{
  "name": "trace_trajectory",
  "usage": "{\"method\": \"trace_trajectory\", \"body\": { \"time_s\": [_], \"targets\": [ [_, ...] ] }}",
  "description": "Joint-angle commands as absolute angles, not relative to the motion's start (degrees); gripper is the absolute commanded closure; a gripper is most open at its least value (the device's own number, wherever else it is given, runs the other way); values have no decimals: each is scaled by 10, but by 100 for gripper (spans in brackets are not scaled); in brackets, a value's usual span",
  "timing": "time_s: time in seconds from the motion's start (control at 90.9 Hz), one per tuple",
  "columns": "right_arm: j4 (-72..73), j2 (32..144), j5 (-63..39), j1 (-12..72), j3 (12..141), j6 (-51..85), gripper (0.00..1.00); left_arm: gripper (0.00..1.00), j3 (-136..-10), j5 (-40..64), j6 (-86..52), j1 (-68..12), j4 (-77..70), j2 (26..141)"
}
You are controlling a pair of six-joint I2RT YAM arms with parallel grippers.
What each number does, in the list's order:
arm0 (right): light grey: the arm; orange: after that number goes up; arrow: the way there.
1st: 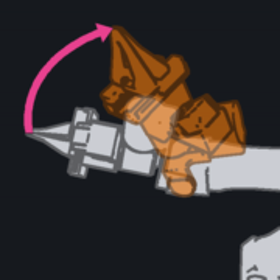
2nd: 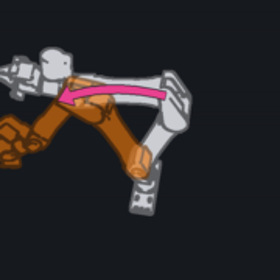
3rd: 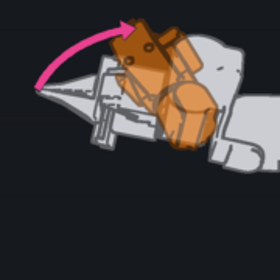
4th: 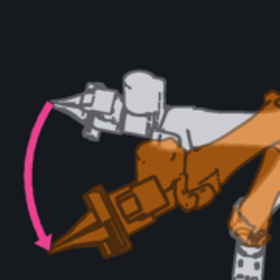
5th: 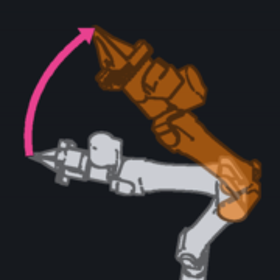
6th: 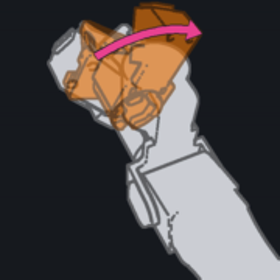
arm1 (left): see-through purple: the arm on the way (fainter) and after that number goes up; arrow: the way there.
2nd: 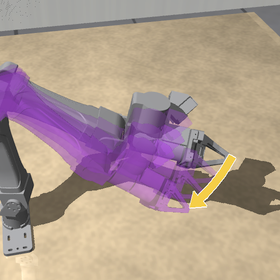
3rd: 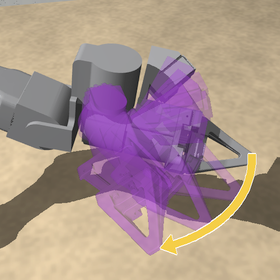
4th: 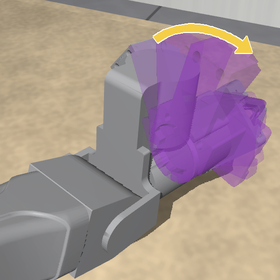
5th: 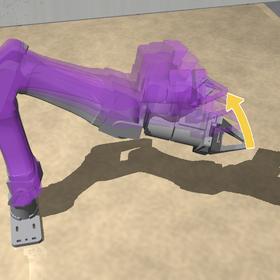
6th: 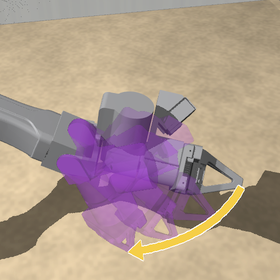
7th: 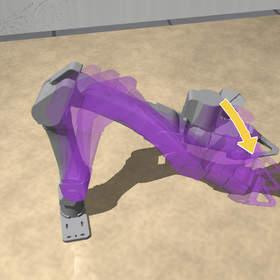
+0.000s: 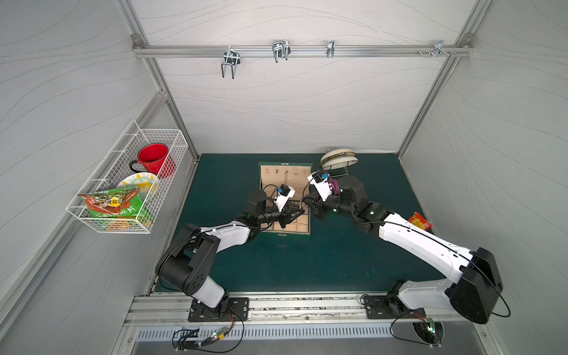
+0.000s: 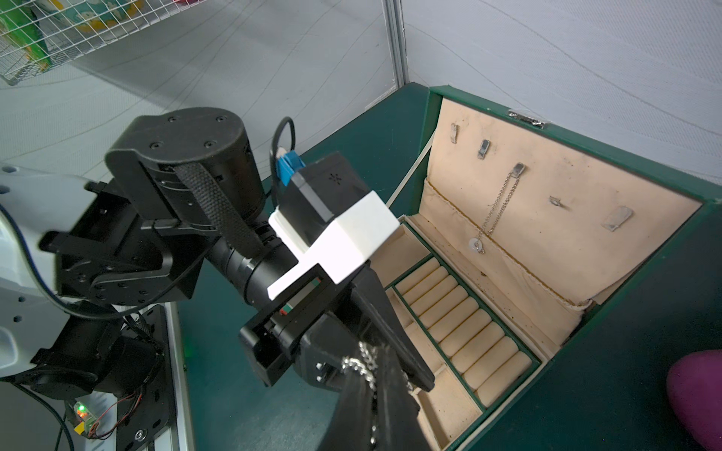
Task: Put jewelry chain into jewelry box
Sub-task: Hang the necklace on the jewelry box clasp.
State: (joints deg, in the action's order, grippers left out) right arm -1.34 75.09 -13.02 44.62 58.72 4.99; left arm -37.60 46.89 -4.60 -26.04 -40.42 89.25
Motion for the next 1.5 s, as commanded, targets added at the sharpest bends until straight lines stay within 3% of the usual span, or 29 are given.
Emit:
{"method": "trace_trajectory", "body": {
  "time_s": [0.0,0.066,0.385,0.715,1.486],
  "targets": [
    [-4,759,-119,450,602,56,100,87,-388,478,-52,-263,-459,898],
    [-5,767,-111,446,605,60,100,100,-383,464,-51,-259,-455,896],
    [38,864,-53,411,640,74,100,100,-456,378,-21,-199,-253,858],
    [144,979,5,378,683,124,100,100,-626,287,-44,-183,-72,938],
    [186,1070,34,370,752,153,100,100,-709,229,-77,-178,-62,1004]
  ]
}}
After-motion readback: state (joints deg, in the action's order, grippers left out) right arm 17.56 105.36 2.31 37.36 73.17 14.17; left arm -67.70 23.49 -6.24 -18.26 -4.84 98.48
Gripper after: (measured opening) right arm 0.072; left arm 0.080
